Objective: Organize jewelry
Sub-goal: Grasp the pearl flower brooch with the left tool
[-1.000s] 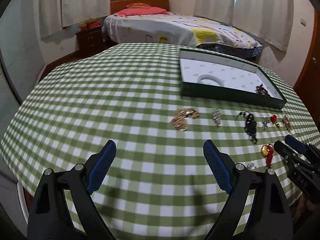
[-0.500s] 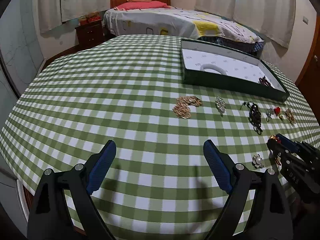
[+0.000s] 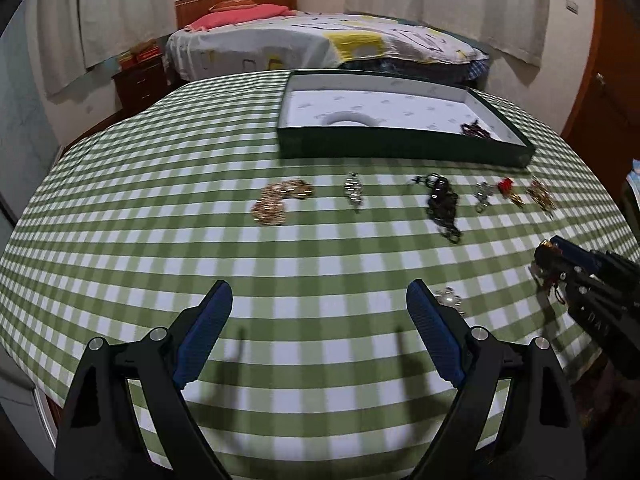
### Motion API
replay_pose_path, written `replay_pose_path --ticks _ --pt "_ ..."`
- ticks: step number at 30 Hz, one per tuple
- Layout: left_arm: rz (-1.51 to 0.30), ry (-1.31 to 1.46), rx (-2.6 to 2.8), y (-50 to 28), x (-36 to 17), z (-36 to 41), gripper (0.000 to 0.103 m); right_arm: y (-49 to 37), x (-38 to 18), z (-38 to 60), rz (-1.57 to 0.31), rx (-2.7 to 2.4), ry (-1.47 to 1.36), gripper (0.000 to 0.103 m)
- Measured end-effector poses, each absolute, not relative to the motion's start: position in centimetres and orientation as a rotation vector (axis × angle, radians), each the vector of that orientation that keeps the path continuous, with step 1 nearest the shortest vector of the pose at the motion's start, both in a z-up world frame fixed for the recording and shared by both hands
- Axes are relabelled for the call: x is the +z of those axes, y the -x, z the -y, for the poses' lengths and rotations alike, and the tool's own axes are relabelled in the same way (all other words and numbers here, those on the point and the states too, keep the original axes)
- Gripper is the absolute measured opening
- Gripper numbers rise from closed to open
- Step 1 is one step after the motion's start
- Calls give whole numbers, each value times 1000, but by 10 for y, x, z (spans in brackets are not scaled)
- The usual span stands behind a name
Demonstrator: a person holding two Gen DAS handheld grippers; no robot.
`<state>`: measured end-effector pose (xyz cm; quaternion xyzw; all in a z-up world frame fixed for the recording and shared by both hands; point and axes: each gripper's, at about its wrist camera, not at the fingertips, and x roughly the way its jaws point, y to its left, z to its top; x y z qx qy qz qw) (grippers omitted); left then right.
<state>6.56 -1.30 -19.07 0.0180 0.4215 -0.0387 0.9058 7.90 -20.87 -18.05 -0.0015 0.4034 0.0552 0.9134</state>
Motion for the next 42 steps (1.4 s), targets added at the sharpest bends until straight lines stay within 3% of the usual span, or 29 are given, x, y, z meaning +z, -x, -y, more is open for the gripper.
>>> replay_pose_path --ticks 12,14,18,20,26,30,42 --pt "-923 -80 -136 -69 -203 57 84 -72 -182 245 -832 69 -91 24" --pt "-932 -97 -143 -71 -207 63 73 -72 -183 247 -834 70 -105 24" --pt "-939 -103 -155 -75 -211 68 67 -73 -186 249 -839 72 -122 24" --pt "-940 -95 -179 -75 -211 68 56 -73 -186 249 -841 72 -125 24" --pt "-931 -101 -229 -70 -211 72 42 -74 -188 249 -847 74 -130 24" --pt "-925 -102 -260 -68 -210 72 23 -74 -188 249 -848 74 -131 24" --pt "-923 -104 -274 -65 -209 68 21 -74 -191 247 -850 75 -127 24"
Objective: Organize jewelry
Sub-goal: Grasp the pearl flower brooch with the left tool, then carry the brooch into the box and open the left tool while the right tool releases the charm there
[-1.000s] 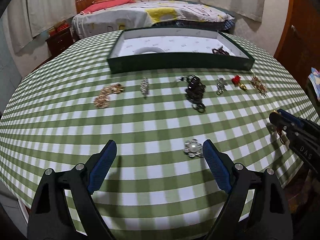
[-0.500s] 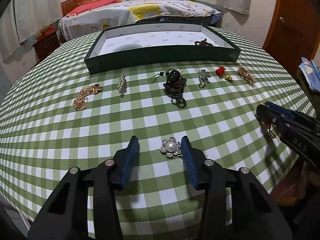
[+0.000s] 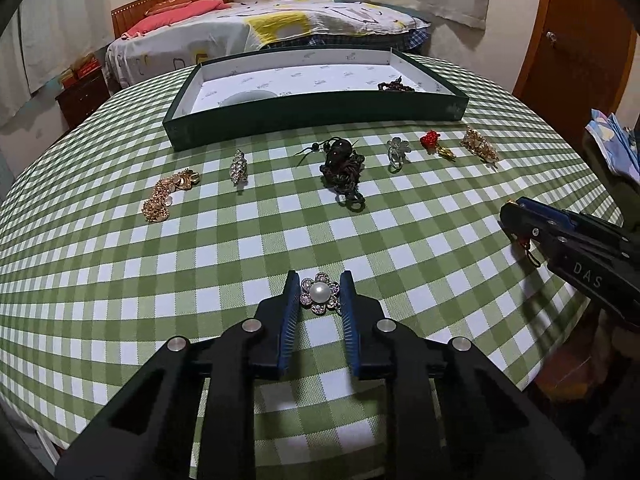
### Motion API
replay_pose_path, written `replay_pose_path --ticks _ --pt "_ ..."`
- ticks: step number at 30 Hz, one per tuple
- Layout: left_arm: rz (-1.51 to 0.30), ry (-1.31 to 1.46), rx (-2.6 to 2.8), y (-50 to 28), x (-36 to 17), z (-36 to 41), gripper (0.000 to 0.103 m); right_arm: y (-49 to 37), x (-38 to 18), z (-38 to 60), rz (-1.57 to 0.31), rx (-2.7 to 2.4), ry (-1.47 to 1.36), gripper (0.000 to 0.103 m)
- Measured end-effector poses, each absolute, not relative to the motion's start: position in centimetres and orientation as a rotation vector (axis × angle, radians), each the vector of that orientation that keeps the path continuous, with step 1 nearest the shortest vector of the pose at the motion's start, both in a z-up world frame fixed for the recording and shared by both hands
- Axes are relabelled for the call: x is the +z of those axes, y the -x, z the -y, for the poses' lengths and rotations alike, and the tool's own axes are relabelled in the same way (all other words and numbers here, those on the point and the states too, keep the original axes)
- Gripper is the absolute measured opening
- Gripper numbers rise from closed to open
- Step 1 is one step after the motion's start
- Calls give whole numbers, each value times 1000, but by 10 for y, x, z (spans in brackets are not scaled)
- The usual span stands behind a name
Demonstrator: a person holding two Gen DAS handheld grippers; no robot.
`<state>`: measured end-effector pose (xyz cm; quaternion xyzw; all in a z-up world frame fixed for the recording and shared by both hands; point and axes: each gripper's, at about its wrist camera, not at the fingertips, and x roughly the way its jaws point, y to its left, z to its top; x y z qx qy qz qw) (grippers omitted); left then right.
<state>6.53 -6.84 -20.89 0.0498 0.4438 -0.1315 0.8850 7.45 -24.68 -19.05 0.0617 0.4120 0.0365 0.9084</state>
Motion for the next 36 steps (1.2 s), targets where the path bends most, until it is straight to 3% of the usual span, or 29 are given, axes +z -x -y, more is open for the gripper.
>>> replay_pose_path --ticks 36 --pt "-868 -69 -254 -70 -194 51 20 -76 -182 235 -838 69 -70 24"
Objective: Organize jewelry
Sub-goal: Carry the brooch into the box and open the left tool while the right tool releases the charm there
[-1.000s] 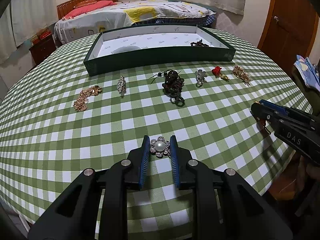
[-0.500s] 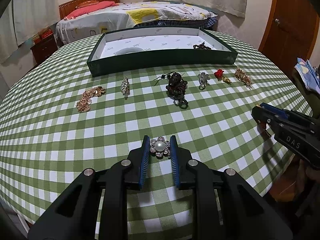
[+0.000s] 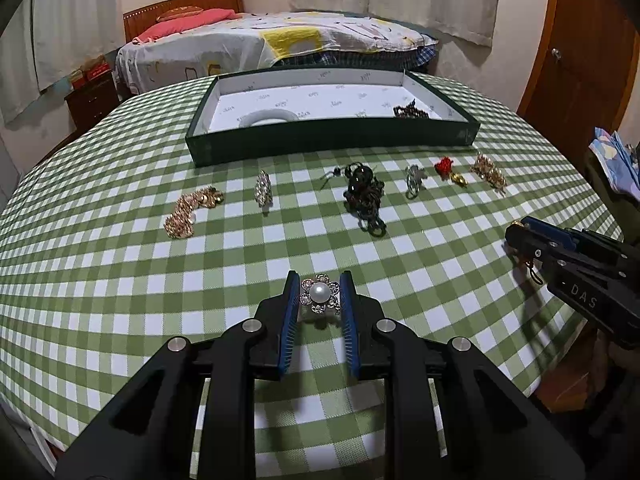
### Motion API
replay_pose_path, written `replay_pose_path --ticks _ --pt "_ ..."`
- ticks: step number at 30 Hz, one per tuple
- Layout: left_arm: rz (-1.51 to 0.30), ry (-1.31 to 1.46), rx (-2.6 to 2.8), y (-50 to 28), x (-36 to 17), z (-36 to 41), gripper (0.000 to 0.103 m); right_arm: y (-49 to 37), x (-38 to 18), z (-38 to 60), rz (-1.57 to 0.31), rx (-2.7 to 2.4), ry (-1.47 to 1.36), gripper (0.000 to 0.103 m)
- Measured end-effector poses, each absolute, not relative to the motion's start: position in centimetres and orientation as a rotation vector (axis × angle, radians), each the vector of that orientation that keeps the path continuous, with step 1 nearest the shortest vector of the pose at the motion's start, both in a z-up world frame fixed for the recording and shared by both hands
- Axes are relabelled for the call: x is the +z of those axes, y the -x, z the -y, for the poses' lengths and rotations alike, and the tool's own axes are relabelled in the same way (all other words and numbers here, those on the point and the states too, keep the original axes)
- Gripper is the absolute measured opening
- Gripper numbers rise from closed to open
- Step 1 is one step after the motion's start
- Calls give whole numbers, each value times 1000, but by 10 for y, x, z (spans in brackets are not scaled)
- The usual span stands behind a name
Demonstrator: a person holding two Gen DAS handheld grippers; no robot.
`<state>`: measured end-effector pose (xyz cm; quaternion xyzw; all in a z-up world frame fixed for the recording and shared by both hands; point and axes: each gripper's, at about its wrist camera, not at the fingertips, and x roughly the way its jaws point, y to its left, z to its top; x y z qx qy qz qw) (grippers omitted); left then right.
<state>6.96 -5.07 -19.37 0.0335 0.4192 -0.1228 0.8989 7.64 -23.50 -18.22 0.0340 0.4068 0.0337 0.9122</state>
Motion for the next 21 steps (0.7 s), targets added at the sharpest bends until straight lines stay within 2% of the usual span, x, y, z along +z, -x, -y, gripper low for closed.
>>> replay_pose_path --ticks 10,21 --pt "-767 -45 -265 -100 -154 44 20 -107 -138 229 -743 92 -41 24" --pt "-642 -58 -264 -199 -116 56 20 -208 -89 227 -604 104 -4 24"
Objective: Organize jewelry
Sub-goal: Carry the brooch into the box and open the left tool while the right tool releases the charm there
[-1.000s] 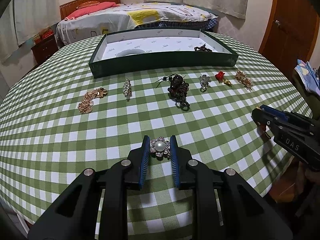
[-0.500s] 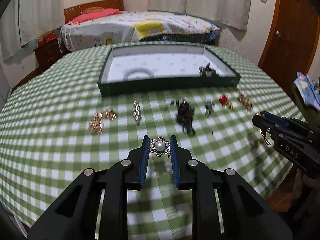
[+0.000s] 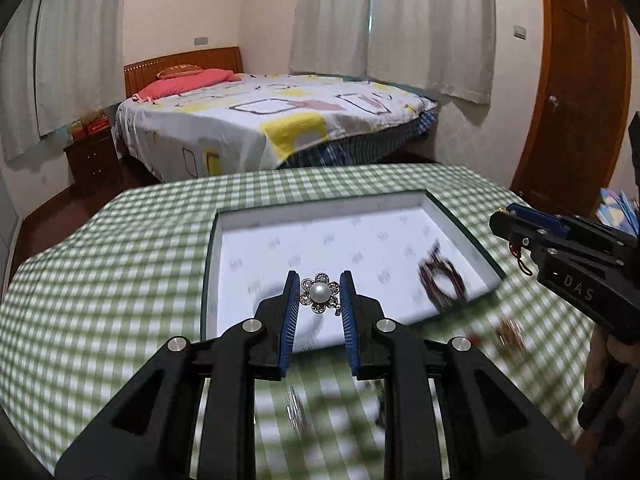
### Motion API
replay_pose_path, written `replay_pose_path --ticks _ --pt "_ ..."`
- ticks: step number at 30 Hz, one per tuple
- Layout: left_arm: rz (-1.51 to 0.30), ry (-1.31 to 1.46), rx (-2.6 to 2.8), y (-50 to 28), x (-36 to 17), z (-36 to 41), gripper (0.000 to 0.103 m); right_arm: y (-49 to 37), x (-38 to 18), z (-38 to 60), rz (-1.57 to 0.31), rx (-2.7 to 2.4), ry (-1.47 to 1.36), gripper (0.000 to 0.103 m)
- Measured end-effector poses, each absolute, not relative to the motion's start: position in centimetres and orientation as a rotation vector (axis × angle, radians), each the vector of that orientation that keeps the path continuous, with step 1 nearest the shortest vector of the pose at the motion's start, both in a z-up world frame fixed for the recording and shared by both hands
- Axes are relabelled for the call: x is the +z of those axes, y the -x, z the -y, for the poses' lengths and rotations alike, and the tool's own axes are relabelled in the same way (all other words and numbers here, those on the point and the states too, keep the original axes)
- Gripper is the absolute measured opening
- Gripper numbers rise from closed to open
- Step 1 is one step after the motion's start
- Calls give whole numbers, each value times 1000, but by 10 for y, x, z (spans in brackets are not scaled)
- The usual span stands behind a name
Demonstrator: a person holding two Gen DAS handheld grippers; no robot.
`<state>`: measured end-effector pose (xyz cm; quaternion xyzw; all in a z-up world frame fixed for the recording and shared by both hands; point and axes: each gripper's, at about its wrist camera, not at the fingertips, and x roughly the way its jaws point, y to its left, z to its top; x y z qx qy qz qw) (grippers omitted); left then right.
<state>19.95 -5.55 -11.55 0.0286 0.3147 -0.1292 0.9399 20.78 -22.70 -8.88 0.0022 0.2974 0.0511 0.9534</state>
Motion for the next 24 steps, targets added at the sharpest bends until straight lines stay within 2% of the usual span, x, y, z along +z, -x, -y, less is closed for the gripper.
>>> replay_pose_path --ticks 7,14,24 --pt "-680 -47 -219 -290 -127 56 20 -287 -103 230 -639 115 -4 24" --pt "-811 -35 -185 -362 -164 53 20 -354 -148 240 -799 102 -5 24" --pt "-989 -55 -179 -402 -207 55 21 -393 -176 247 -968 89 5 24"
